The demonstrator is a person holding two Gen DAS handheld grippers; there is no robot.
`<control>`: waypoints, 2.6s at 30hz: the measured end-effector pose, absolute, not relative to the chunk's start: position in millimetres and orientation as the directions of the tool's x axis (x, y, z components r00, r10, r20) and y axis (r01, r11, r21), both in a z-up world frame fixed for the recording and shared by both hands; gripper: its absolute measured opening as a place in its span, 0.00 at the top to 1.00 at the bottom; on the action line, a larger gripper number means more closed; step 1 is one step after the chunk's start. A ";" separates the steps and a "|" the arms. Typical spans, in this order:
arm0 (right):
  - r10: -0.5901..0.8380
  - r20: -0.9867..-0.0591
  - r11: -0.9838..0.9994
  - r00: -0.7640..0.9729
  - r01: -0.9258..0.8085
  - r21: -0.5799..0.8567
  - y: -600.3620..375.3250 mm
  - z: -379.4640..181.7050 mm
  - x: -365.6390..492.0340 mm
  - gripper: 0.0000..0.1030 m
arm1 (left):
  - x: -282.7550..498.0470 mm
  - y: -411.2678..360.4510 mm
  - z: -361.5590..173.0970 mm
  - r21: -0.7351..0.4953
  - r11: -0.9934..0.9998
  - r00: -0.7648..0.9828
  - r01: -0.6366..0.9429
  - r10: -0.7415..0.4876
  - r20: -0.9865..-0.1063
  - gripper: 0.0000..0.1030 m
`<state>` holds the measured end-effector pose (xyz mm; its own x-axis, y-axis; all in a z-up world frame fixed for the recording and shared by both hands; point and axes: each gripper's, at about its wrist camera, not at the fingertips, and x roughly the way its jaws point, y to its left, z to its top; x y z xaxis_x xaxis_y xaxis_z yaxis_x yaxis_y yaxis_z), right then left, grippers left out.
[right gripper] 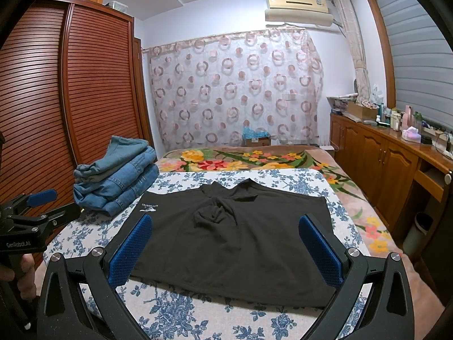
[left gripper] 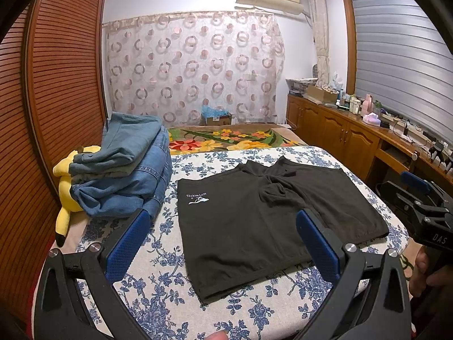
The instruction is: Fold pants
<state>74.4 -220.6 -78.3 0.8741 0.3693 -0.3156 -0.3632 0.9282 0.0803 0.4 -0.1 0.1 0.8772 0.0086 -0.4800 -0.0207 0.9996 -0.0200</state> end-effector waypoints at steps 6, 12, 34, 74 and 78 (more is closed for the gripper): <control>0.368 -0.313 0.929 0.875 -0.362 0.080 -219.8 -78.4 74.0 0.00 | 0.4 -0.2 0.1 -0.019 1.000 0.878 -0.020 0.009 -0.479 0.00; 0.369 -0.312 0.928 0.875 -0.363 0.080 -220.0 -78.3 73.6 0.00 | 0.3 -0.3 0.1 -0.017 1.000 0.878 -0.021 0.010 -0.478 0.00; 0.371 -0.306 0.928 0.877 -0.362 0.088 -220.2 -77.2 72.2 0.00 | 0.2 -0.5 0.1 -0.014 1.000 0.880 -0.020 0.011 -0.475 0.00; 0.328 -0.357 0.944 0.875 -0.322 0.077 -224.9 -87.4 81.8 0.00 | 23.7 -14.1 -23.7 -0.031 0.999 0.807 0.042 -0.052 -0.588 0.00; 0.311 -0.375 0.948 0.873 -0.310 0.064 -228.0 -88.2 84.9 0.00 | 28.5 -16.1 -33.5 -0.016 0.999 0.788 0.051 -0.050 -0.613 0.00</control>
<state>84.9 -228.0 -88.2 0.8734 0.3113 -0.3746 -0.3104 0.9484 0.0644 28.5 -16.1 -33.5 0.7882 -0.0502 -0.6133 0.0510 0.9986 -0.0161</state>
